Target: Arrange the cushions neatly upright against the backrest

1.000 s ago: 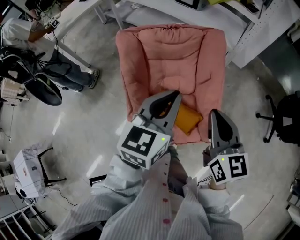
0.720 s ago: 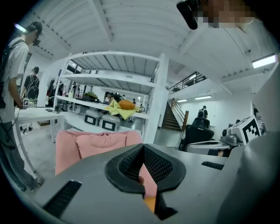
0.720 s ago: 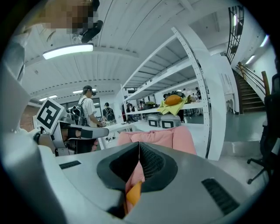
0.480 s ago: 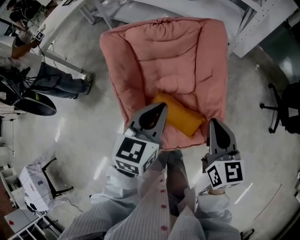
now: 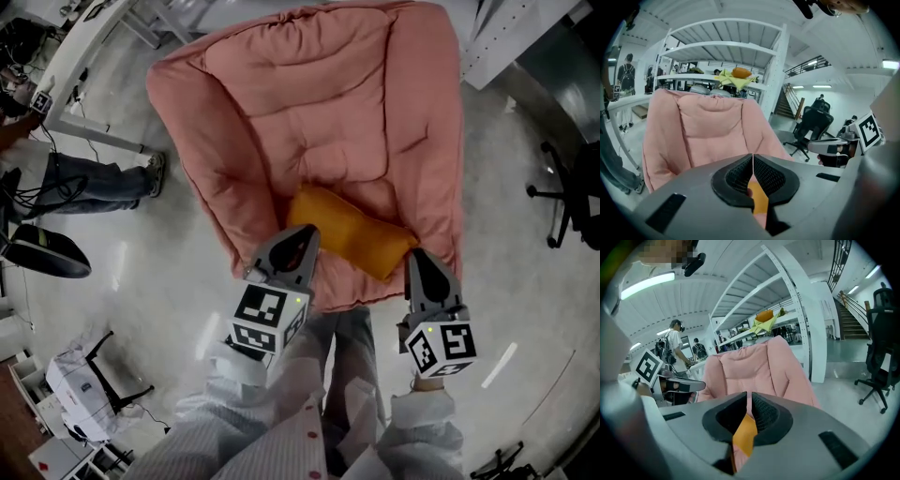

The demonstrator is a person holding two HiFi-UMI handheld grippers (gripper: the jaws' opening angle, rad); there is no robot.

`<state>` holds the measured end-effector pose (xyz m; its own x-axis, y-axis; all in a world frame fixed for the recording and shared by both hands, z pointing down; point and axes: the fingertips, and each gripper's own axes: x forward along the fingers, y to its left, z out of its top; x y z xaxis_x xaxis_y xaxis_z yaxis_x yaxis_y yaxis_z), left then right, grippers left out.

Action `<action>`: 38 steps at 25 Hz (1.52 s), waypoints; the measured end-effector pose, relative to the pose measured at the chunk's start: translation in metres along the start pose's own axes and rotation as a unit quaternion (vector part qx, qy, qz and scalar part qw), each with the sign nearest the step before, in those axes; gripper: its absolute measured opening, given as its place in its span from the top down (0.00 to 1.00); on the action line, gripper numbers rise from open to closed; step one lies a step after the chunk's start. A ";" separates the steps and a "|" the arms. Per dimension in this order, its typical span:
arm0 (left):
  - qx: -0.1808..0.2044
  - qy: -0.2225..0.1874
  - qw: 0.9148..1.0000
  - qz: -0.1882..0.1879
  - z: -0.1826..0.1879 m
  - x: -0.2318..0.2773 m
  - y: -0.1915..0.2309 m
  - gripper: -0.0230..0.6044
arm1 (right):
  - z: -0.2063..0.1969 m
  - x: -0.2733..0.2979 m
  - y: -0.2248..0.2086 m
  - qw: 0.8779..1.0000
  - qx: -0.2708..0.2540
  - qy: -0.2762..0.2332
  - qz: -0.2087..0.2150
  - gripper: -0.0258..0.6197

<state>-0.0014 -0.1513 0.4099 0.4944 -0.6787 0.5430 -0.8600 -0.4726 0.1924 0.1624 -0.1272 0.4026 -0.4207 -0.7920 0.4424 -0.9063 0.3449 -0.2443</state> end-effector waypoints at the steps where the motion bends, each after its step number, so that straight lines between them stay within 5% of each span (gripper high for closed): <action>1: 0.001 0.006 1.000 -0.001 -0.009 0.007 0.002 0.95 | -0.010 0.004 -0.005 1.000 0.003 0.006 -0.003 0.94; 17: -0.011 0.089 0.996 0.016 -0.120 0.089 0.045 0.92 | -0.128 0.045 -0.059 0.995 0.054 0.056 -0.056 0.93; 22: -0.008 0.108 0.994 0.014 -0.143 0.103 0.054 0.85 | -0.155 0.049 -0.066 0.993 0.071 0.078 -0.061 0.93; 32: 0.001 0.150 0.989 0.019 -0.174 0.123 0.084 0.69 | -0.189 0.064 -0.077 0.985 0.102 0.108 -0.091 0.77; 38: -0.003 0.176 0.984 0.027 -0.185 0.136 0.093 0.46 | -0.209 0.066 -0.093 0.975 0.140 0.132 -0.113 0.65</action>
<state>-0.0374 -0.1832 0.6524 0.3746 -0.4658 0.8017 -0.8854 -0.4363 0.1602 0.2106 -0.1059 0.6348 -0.2416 -0.6621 0.7095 -0.9456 -0.0037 -0.3254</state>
